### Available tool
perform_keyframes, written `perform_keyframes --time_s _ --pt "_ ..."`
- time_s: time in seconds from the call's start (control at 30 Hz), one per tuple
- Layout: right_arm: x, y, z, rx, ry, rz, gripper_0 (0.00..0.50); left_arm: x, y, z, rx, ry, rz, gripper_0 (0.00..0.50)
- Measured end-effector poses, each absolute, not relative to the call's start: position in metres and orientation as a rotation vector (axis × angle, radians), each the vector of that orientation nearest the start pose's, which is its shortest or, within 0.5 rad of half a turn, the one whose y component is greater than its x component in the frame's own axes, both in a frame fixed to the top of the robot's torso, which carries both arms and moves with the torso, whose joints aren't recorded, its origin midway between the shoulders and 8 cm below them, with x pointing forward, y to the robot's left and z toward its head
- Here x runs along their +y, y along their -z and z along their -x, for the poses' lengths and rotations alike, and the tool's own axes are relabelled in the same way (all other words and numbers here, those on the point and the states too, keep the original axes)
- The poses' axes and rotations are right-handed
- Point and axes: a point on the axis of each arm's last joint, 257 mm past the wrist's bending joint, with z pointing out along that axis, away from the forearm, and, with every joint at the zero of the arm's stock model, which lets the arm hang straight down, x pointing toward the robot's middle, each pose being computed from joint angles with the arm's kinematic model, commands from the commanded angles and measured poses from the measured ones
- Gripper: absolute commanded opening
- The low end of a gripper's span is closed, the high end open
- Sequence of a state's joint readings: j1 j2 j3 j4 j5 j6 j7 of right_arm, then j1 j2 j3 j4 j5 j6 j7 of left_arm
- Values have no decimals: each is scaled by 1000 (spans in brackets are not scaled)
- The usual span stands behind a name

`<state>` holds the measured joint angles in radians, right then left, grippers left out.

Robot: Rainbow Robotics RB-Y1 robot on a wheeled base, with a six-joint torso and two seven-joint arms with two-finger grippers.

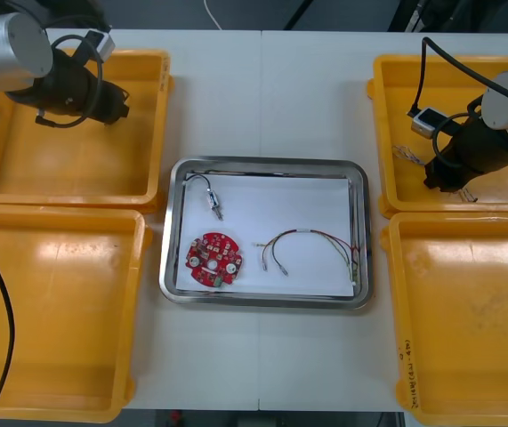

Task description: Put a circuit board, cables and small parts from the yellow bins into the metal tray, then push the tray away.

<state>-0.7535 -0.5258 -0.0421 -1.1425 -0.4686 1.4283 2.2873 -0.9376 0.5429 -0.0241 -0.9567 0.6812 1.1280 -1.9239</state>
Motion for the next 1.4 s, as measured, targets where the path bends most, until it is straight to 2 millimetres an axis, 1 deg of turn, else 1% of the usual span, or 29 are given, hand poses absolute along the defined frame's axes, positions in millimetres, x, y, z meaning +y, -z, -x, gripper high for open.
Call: perform_keyframes --time_s 0.2,0.23,0.27,0.3,0.33,0.37,0.43,0.47,0.5,0.63,0.8,0.97,1.07,1.17,1.2,1.23,1.4 --pt "-340 232 -581 2495 243 945 500 287 146 -677 2268 40 -395 500" --pt "-340 232 -581 2494 243 945 450 288 145 -679 2262 37 -391 500" --pt "-340 233 -581 2494 243 945 368 289 145 -681 2255 34 -387 500" --pt "-340 233 -581 2494 241 945 177 290 145 -682 2250 30 -384 500" --pt "-339 233 -580 2494 239 945 114 290 145 -683 2246 26 -384 500" --pt "-339 233 -580 2494 238 944 98 291 145 -685 2241 20 -387 500" --pt "-339 233 -580 2493 239 944 26 292 147 -686 2231 4 -409 500" --pt "-339 233 -580 2492 239 943 10 292 148 -687 2227 -3 -420 500" --pt "-339 233 -580 2491 240 943 0 292 148 -688 2222 -10 -432 500" --pt "-339 234 -581 2490 241 942 0 290 150 -694 2191 -28 -450 500" --pt "-340 233 -581 2487 241 939 0 292 157 -696 2189 -26 -430 500" --pt "-341 225 -582 2473 241 926 0 292 163 -695 2201 -30 -433 500" --pt "-341 217 -573 2486 237 936 0 292 167 -696 2199 -26 -427 500" --pt "-343 208 -560 2521 213 941 0 290 170 -698 2187 -17 -415 500" --pt "-344 204 -555 2532 204 939 0 289 169 -699 2182 -15 -413 299" --pt "-344 200 -551 2539 195 938 0 288 168 -700 2179 -14 -413 1" --pt "-344 176 -532 2559 170 945 0 287 168 -700 2180 -15 -416 0"
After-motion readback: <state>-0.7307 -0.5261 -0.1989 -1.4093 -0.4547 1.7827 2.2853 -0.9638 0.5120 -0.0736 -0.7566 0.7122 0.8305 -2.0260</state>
